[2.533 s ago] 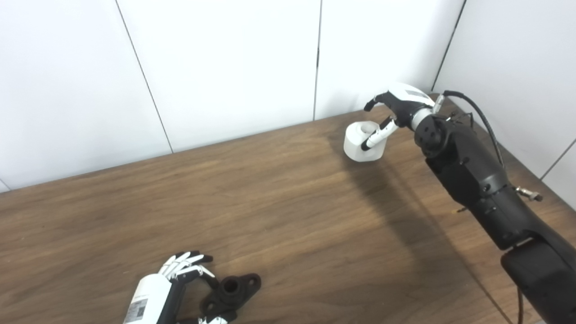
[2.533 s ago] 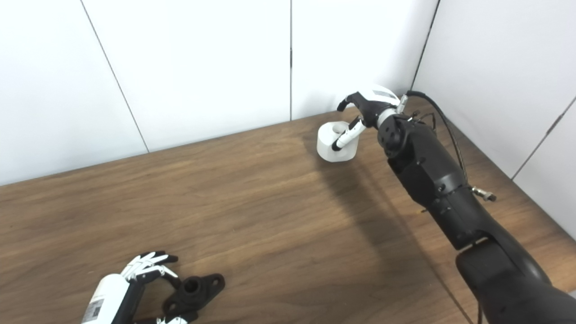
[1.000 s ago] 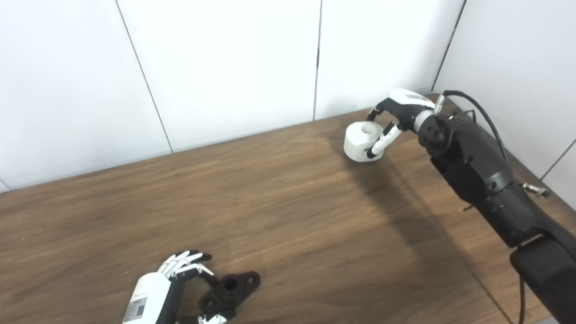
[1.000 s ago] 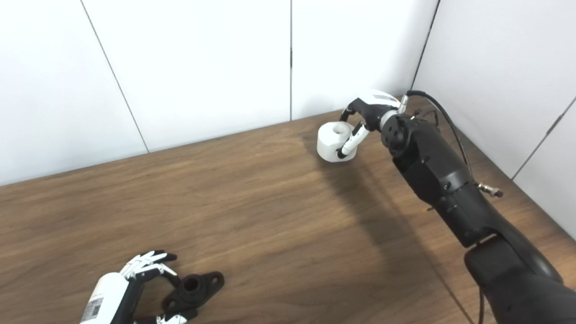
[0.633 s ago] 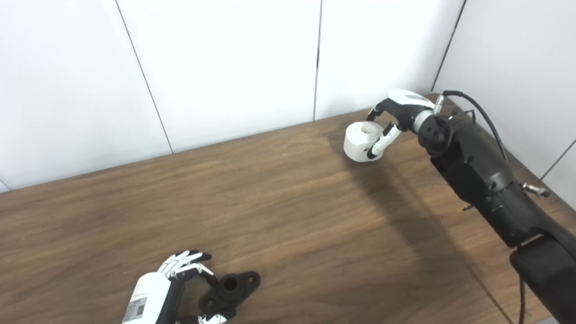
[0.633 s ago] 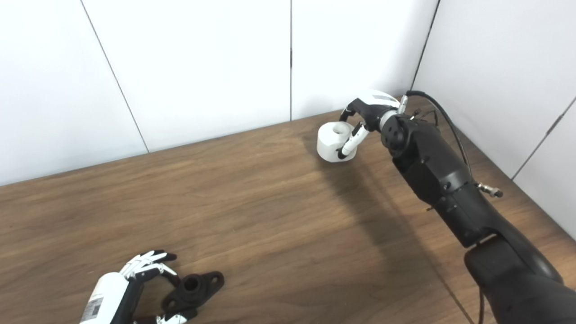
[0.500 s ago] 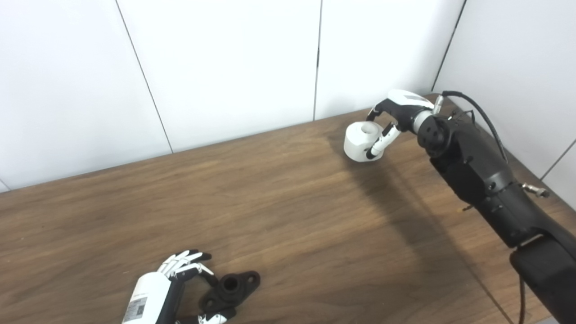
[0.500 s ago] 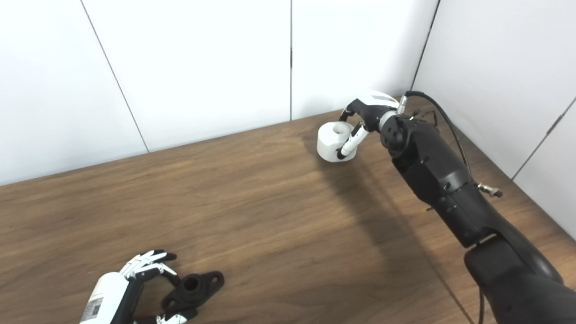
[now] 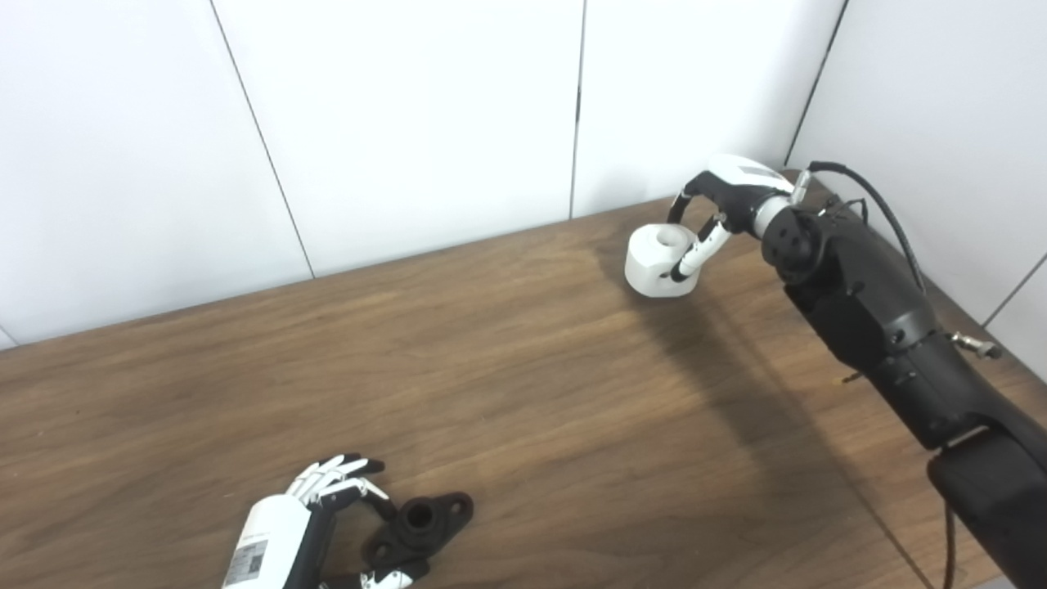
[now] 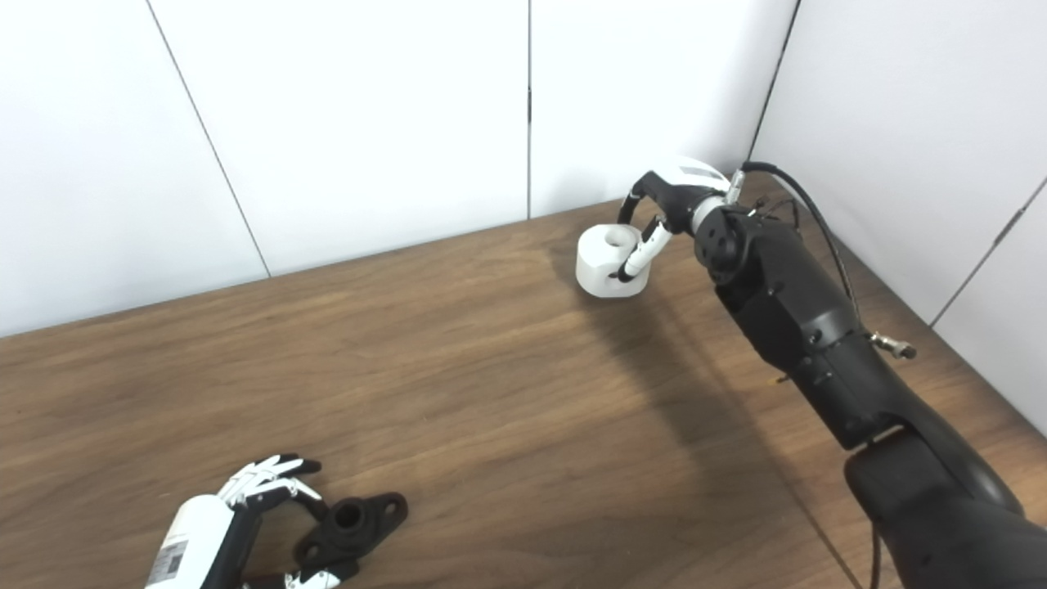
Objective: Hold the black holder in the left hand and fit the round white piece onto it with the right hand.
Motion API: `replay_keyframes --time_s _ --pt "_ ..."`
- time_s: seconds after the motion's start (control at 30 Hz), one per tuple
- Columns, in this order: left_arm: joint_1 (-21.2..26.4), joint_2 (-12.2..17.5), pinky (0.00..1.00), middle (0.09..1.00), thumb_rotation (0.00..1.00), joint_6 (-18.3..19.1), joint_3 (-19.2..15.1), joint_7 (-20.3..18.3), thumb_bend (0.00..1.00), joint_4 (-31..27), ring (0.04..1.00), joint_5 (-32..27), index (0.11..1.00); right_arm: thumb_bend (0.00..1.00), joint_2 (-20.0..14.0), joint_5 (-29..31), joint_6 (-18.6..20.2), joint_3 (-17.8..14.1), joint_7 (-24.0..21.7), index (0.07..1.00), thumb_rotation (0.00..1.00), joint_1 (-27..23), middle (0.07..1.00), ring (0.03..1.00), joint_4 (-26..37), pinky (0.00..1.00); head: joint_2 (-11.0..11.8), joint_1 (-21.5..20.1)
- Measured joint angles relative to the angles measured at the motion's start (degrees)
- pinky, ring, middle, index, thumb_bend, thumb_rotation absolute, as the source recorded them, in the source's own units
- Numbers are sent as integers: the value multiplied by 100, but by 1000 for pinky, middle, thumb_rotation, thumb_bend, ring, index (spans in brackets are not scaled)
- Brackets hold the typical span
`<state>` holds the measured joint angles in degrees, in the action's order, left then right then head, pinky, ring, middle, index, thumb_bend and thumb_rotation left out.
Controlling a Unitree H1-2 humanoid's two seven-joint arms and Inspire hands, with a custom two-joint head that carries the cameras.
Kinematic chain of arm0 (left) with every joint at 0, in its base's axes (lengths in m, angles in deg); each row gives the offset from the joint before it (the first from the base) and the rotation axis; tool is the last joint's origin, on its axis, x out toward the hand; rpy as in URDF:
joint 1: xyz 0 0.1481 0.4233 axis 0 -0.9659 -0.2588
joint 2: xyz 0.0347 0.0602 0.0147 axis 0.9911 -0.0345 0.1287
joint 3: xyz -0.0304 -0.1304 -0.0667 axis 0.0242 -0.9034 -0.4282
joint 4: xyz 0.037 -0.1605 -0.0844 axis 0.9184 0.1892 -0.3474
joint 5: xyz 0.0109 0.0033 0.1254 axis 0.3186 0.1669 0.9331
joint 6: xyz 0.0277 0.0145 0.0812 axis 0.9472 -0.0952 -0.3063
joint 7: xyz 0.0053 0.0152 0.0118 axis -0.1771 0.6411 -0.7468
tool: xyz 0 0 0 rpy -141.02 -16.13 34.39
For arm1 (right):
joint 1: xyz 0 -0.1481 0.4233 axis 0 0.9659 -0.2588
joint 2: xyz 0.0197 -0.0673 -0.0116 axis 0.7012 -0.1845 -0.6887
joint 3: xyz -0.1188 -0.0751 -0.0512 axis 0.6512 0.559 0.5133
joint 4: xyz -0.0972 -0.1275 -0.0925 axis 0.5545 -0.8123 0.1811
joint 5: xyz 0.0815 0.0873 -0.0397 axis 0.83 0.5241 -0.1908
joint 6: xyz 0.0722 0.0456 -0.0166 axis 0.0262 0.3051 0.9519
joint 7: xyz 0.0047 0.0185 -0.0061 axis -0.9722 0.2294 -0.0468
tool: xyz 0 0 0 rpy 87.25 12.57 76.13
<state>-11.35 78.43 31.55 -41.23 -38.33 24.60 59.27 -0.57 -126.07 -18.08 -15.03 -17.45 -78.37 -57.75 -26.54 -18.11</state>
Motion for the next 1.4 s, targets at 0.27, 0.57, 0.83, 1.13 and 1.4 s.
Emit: replay_keyframes --time_s 0.27,0.57,0.83,1.13,1.4 --pt "-2 -5 873 791 45 2 0 0 518 -1 863 0 487 521 0 64 -135 -40 134 487 133 32 832 942 -4 833 18 9" --pt "-2 -10 869 791 45 14 2 0 518 -3 863 8 487 521 -6 69 -206 -42 135 488 134 47 832 943 -4 821 26 26" --pt "-1 -13 867 790 45 15 2 1 518 -3 861 7 487 521 -13 68 -204 -41 134 488 135 50 838 949 -4 827 26 26" --pt "-1 -16 867 789 45 15 2 3 518 -3 859 8 487 524 -18 69 -202 -43 133 488 136 50 839 947 -4 835 26 44" --pt "-1 -24 880 792 44 25 4 3 518 -3 864 14 487 525 -30 104 -175 -43 48 493 143 35 851 943 -4 841 18 62"
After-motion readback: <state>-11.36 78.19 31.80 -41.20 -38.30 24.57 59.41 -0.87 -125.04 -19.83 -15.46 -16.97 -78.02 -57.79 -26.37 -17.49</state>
